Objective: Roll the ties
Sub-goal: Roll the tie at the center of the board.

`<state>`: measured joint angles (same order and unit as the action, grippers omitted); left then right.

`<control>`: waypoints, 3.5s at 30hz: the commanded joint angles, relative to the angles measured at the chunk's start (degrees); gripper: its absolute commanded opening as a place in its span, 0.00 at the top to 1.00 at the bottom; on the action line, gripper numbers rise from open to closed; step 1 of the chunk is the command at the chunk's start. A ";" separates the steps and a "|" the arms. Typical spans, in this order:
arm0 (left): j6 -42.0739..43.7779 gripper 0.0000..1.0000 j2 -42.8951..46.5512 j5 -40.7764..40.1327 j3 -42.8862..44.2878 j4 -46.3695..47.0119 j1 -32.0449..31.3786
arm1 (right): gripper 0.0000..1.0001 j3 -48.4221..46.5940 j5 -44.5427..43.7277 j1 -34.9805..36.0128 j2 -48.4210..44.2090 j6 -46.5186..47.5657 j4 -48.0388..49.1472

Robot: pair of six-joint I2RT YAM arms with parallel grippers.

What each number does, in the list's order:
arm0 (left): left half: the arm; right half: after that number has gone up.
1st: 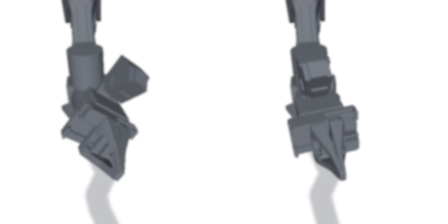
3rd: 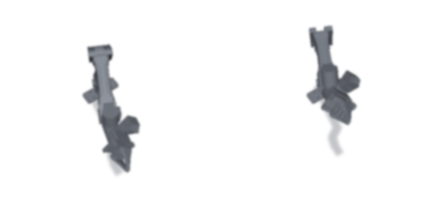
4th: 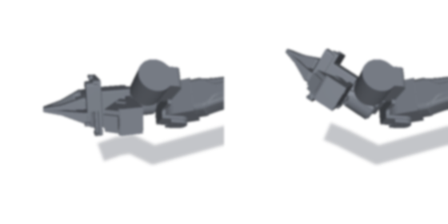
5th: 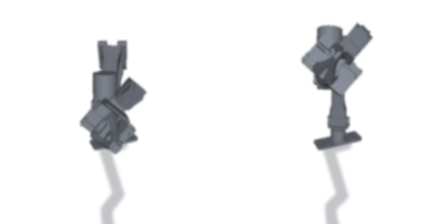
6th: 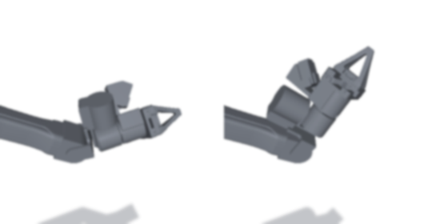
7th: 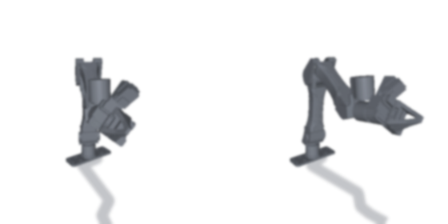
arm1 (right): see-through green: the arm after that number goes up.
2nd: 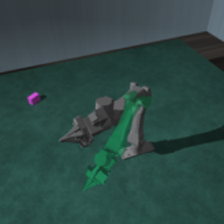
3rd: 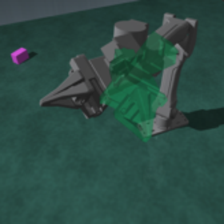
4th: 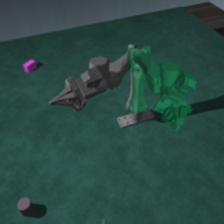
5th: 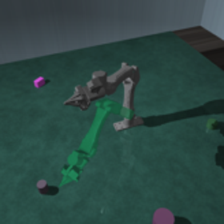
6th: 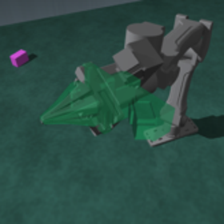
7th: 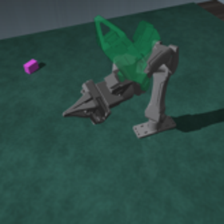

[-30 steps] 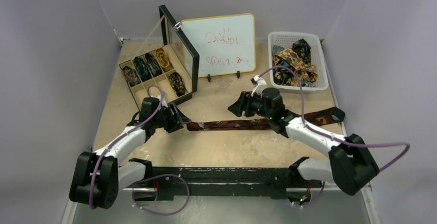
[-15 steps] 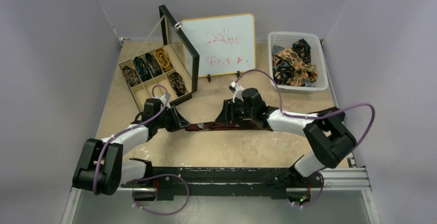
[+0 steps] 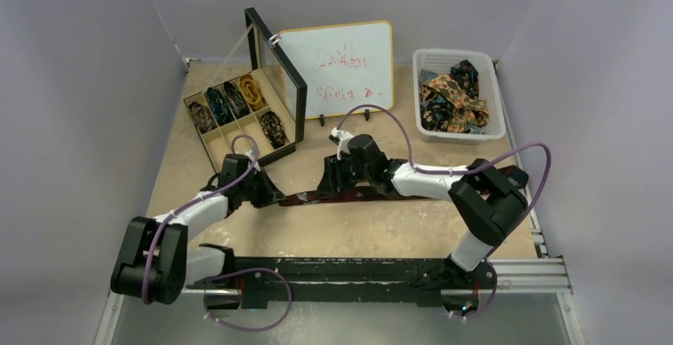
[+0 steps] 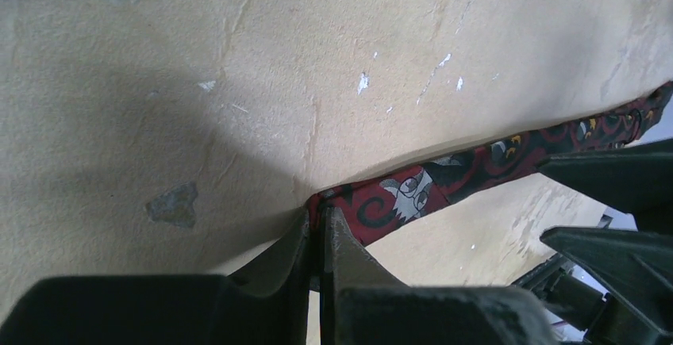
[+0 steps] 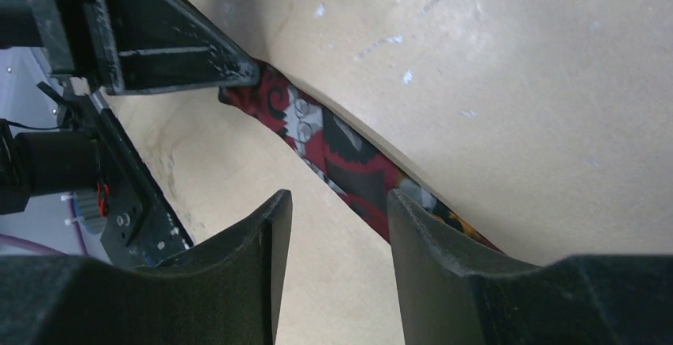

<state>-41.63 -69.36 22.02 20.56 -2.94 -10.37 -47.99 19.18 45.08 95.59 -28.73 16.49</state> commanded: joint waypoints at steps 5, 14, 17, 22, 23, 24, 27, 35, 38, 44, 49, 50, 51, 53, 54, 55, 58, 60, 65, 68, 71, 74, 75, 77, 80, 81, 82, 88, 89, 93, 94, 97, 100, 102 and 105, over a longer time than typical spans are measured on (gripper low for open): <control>4.84 1.00 2.65 -2.39 2.26 -6.07 0.26 | 0.57 -7.94 -10.61 6.94 4.20 9.49 -2.69; 3.74 0.93 4.98 -4.26 4.13 -11.05 0.26 | 0.25 -10.14 -7.73 8.12 7.13 26.51 -5.33; 2.50 0.80 4.68 -4.59 4.75 -11.28 0.26 | 0.27 -9.26 -6.49 8.58 7.97 29.37 -4.62; 1.27 0.66 4.69 -4.39 5.79 -12.33 0.27 | 0.27 -5.89 -4.13 9.17 6.04 34.27 -1.24; 1.02 0.63 4.94 -4.49 6.01 -12.88 0.34 | 0.27 -5.24 -4.12 9.27 5.84 34.97 -0.86; 0.76 0.61 5.27 -4.65 6.21 -13.30 0.35 | 0.28 -4.71 -3.93 9.44 5.42 36.07 -0.71; 0.03 0.56 5.96 -4.33 6.31 -13.72 0.35 | 0.28 -3.01 -4.64 10.03 4.13 38.75 0.10; -1.21 0.53 8.41 -5.83 7.22 -16.26 0.34 | 0.38 -2.54 -9.78 12.04 4.33 41.69 0.53; -1.47 0.52 9.25 -6.83 7.44 -17.52 0.35 | 0.55 -1.92 -11.83 12.90 3.71 41.39 0.94; -2.03 0.51 9.80 -7.04 6.71 -17.62 0.35 | 0.55 -1.44 -13.25 13.78 2.83 40.14 1.75; -2.32 0.51 10.32 -6.47 6.52 -17.67 0.35 | 0.44 -3.95 -13.00 13.80 -0.46 36.87 -0.70; -2.32 0.51 10.63 -6.46 6.45 -17.65 0.35 | 0.40 -3.83 -13.67 13.68 -2.13 34.88 -0.25; -2.32 0.50 10.99 -6.37 6.31 -17.65 0.35 | 0.38 -3.49 -15.82 13.66 -3.88 33.38 0.29; -2.23 0.48 11.62 -6.30 6.18 -17.76 0.35 | 0.31 -2.23 -20.90 13.20 -7.72 29.62 1.77; -2.21 0.47 11.88 -6.36 6.18 -17.87 0.35 | 0.23 -0.81 -24.57 12.80 -9.78 25.56 2.50; -2.15 0.47 12.07 -6.25 6.13 -17.89 0.35 | 0.14 0.13 -29.17 12.26 -11.95 21.12 3.21; -1.88 0.44 12.31 -6.00 6.01 -17.94 0.43 | 0.01 7.68 -31.16 8.57 -20.36 9.07 6.97; -1.96 0.43 12.19 -5.52 5.95 -17.58 0.44 | 0.01 13.11 -28.54 4.26 -24.49 -1.27 10.54; -2.31 0.43 11.00 -5.06 5.58 -17.08 0.44 | 0.01 17.19 -16.35 0.84 -25.05 -13.46 13.12; -2.57 0.44 10.42 -4.44 5.06 -16.42 0.44 | 0.01 16.32 -11.90 0.89 -21.96 -17.03 13.95; -2.54 0.45 10.43 -3.77 4.41 -15.83 0.44 | 0.04 14.06 -11.44 0.88 -18.47 -21.22 10.71; -2.07 0.48 10.55 -3.32 4.00 -15.74 0.44 | 0.06 15.54 -7.89 0.88 -16.40 -23.64 15.61; -1.98 0.49 10.61 -3.30 3.99 -15.89 0.44 | 0.09 15.63 -7.02 0.89 -14.82 -24.78 16.74; -2.14 0.49 10.61 -3.30 3.81 -16.30 0.44 | 0.16 13.82 -5.40 0.84 -11.39 -24.52 18.10; -2.61 0.49 10.72 -4.01 3.63 -17.00 0.44 | 0.28 11.38 -2.25 1.87 -6.03 -24.51 18.50; -2.85 0.49 10.80 -4.27 3.62 -17.20 0.44 | 0.31 10.89 -1.97 2.35 -4.90 -24.48 18.48; -2.99 0.50 10.82 -4.39 3.69 -17.40 0.44 | 0.34 10.45 -2.21 2.67 -4.09 -24.40 18.19; -4.09 0.52 11.43 -5.37 3.24 -18.62 0.44 | 0.46 6.43 -6.32 4.26 -1.52 -22.07 12.21; -4.09 0.52 11.54 -5.38 3.17 -18.60 0.44 | 0.47 5.51 -7.22 4.23 -1.06 -21.88 10.44; -4.26 0.53 11.62 -5.33 2.97 -18.52 0.44 | 0.55 2.90 -10.13 4.25 1.55 -21.46 5.30; -4.20 0.53 11.73 -5.12 2.96 -18.43 0.44 | 0.59 2.42 -10.50 4.31 2.16 -21.38 4.36; -4.30 0.53 12.32 -4.02 2.65 -17.97 0.44 | 0.62 2.08 -10.36 4.25 3.33 -21.16 3.63; -4.45 0.52 13.29 -3.18 1.93 -17.56 0.44 | 0.62 1.85 -10.66 4.38 3.85 -21.08 3.19; -4.71 0.51 13.54 -2.68 1.44 -17.26 0.44 | 0.62 1.56 -11.42 4.35 3.69 -20.74 2.54; -4.89 0.52 13.43 -2.58 1.02 -17.09 0.44 | 0.61 0.60 -10.53 4.39 2.82 -18.32 2.17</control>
<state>-45.58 -56.58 18.13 22.44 -21.67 -10.24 -44.91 9.76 49.23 99.79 -50.13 20.88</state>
